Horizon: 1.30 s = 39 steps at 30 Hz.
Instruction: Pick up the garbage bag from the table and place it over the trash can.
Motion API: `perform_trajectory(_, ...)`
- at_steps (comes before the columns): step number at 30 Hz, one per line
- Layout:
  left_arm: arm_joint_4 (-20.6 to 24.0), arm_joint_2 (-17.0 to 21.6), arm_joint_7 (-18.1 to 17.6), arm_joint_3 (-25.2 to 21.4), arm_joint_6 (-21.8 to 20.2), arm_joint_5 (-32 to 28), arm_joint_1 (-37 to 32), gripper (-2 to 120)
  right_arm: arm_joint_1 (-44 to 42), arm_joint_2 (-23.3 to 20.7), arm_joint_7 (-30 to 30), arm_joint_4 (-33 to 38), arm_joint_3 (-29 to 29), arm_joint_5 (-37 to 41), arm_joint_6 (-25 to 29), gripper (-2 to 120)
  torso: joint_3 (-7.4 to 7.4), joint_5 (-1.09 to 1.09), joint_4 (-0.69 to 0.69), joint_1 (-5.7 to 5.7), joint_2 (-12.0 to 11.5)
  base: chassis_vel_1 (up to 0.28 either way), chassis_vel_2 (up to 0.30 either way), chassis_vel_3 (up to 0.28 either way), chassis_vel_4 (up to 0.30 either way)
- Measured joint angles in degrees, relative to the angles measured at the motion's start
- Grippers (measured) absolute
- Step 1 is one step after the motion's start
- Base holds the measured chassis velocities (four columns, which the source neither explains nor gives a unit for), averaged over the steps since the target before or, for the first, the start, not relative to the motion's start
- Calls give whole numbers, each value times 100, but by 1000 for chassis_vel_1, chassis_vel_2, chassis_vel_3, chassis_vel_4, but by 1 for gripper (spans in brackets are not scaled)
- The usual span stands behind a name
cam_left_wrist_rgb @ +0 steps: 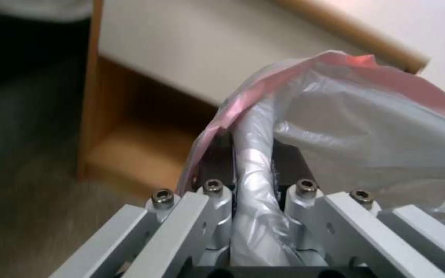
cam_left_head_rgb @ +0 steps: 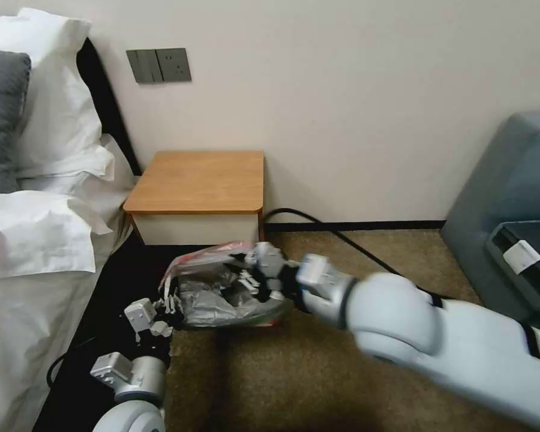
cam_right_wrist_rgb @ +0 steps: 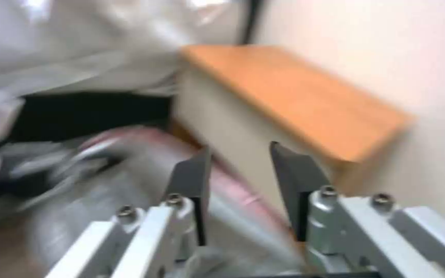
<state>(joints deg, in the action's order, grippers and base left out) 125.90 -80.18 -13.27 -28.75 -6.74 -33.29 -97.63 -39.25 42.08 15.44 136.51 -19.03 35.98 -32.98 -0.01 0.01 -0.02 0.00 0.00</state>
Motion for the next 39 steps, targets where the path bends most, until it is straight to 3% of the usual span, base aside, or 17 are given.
perform_trajectory(1, 0, 0, 0, 0, 0, 0, 0, 9, 0, 0, 0, 0, 0, 0, 0, 34, 0, 0, 0, 0, 0, 0, 0, 0, 0)
perform_trajectory(4, -76, 91, -428, 243, -303, -151, 66, 9, -1254, 210, 747, -3, 520, -777, 549, 49, 0, 0, 1, 0, 0, 0, 0, 0, 0)
perform_trajectory(6, -106, 109, -514, 303, -368, -174, 75, 9, -1544, 348, 863, -31, 681, -952, 611, 52, 0, 0, 1, 0, 0, 0, 0, 0, 0)
perform_trajectory(9, -297, 176, -657, 515, -475, -226, 215, 9, -2554, 917, 889, -76, 1445, -1605, 767, 68, 0, 0, 2, 0, 0, 0, 0, 0, 0)
perform_trajectory(13, -497, 205, -736, 728, -547, -273, 375, 9, -3191, 1267, 825, -87, 1940, -1924, 853, 81, 0, -2, -1, 0, 0, 0, 0, 0, 0)
perform_trajectory(17, -720, 207, -761, 872, -574, -279, 464, 9, -3334, 1483, 811, -167, 2104, -1996, 879, 95, 0, -2, 2, 0, 0, 0, 0, 0, 0)
perform_trajectory(23, -911, 207, -766, 999, -597, -266, 572, 9, -3204, 1590, 802, -338, 2094, -2011, 904, 100, 1, -1, 2, 0, 0, 0, 0, 0, 0)
perform_trajectory(27, -987, 183, -776, 1029, -620, -187, 611, 21, -3083, 1540, 796, -418, 2055, -2005, 929, 100, 1, -1, 2, 0, 0, 0, 0, 0, 0)
perform_trajectory(30, -1004, 173, -758, 1031, -639, -119, 605, 37, -3004, 1536, 796, -443, 2049, -1975, 933, 100, 0, -1, 2, 0, 0, 0, 0, 0, 0)
perform_trajectory(32, -1011, 164, -751, 1026, -641, -72, 595, 41, -2996, 1540, 796, -445, 2048, -1968, 933, 100, 1, -1, 2, 0, 0, 0, 0, 0, 0)
perform_trajectory(36, -1005, 107, -743, 1009, -626, 161, 524, 59, -2993, 1515, 821, -448, 2046, -1943, 915, 100, 1, -1, 2, 0, 0, 0, 0, 0, 0)
perform_trajectory(38, -1005, 107, -743, 1009, -626, 161, 524, 59, -2993, 1515, 821, -448, 2046, -1943, 915, 100, 1, -1, 2, 0, 0, 0, 0, 0, 0)
perform_trajectory(39, -954, 77, -733, 984, -586, 298, 479, 67, -3030, 1478, 837, -379, 2058, -1911, 901, 100, 1, -1, 2, 0, 0, 0, 0, 0, 0)
